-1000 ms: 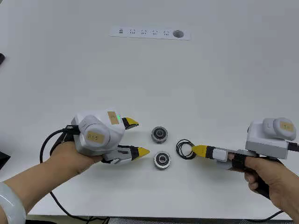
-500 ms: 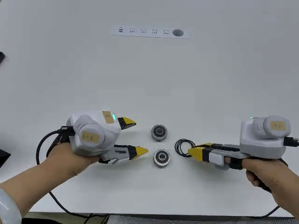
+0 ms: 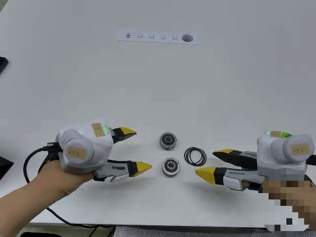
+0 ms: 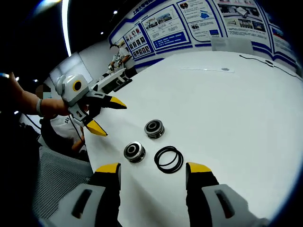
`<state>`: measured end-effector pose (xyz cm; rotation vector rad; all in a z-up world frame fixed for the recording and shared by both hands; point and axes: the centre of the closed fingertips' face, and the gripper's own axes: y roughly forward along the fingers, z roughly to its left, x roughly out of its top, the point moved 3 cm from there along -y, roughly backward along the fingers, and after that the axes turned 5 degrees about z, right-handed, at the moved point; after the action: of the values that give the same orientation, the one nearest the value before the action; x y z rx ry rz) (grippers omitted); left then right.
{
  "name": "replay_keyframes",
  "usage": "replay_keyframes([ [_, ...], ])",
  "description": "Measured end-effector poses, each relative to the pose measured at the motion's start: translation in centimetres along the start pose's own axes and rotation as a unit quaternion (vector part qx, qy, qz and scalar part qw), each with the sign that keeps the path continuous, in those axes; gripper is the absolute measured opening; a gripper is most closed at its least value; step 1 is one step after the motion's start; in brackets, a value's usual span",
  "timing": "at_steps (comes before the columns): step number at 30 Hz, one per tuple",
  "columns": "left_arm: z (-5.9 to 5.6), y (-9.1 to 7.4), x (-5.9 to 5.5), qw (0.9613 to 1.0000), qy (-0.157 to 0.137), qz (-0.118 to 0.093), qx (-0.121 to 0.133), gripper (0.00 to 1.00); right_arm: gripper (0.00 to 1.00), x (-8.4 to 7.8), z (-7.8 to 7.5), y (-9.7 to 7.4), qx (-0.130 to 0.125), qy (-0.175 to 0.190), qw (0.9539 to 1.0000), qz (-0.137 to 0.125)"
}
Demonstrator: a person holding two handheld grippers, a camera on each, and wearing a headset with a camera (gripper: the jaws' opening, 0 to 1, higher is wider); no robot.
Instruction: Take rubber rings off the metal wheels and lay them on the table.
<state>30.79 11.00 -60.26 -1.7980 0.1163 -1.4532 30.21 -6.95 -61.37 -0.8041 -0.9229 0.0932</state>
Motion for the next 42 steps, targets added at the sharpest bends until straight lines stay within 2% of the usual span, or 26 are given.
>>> replay_keyframes([
  [7, -1.0, -1.1, -0.9, 0.9999, -0.011, -0.005, 0.003, 0.63, 0.66, -1.2, 0.5, -0.1, -0.011, -0.049, 0.9985, 0.022],
  [11, -1.5, -1.8, -1.9, 0.9997, -0.022, 0.005, 0.008, 0.69, 0.71, -1.5, 0.9, -0.5, -0.02, -0.073, 0.997, 0.017],
  [17, -1.9, -3.2, -2.7, 0.9993, -0.033, -0.006, 0.017, 0.71, 0.79, -1.9, 1.2, -1.4, -0.032, -0.083, 0.996, 0.004],
  [23, -2.2, -4.1, -2.6, 0.9986, -0.042, -0.024, 0.022, 0.76, 0.88, -2.0, 1.4, -2.2, -0.041, -0.096, 0.9944, -0.018],
  [26, -2.3, -4.2, -2.6, 0.9981, -0.046, -0.035, 0.022, 0.83, 0.93, -2.1, 1.4, -2.4, -0.047, -0.1, 0.9934, -0.031],
  [30, -2.4, -4.1, -2.8, 0.9975, -0.056, -0.038, 0.021, 0.91, 0.99, -2.4, 1.4, -2.5, -0.051, -0.096, 0.9934, -0.037],
  [34, -2.1, -4.1, -2.7, 0.9965, -0.062, -0.049, 0.03, 1.0, 0.99, -2.6, 1.4, -2.7, -0.057, -0.097, 0.9929, -0.038],
  [42, -1.8, -4.4, -2.3, 0.9963, -0.06, -0.051, 0.035, 1.0, 0.99, -2.6, 1.4, -2.8, -0.06, -0.096, 0.993, -0.037],
])
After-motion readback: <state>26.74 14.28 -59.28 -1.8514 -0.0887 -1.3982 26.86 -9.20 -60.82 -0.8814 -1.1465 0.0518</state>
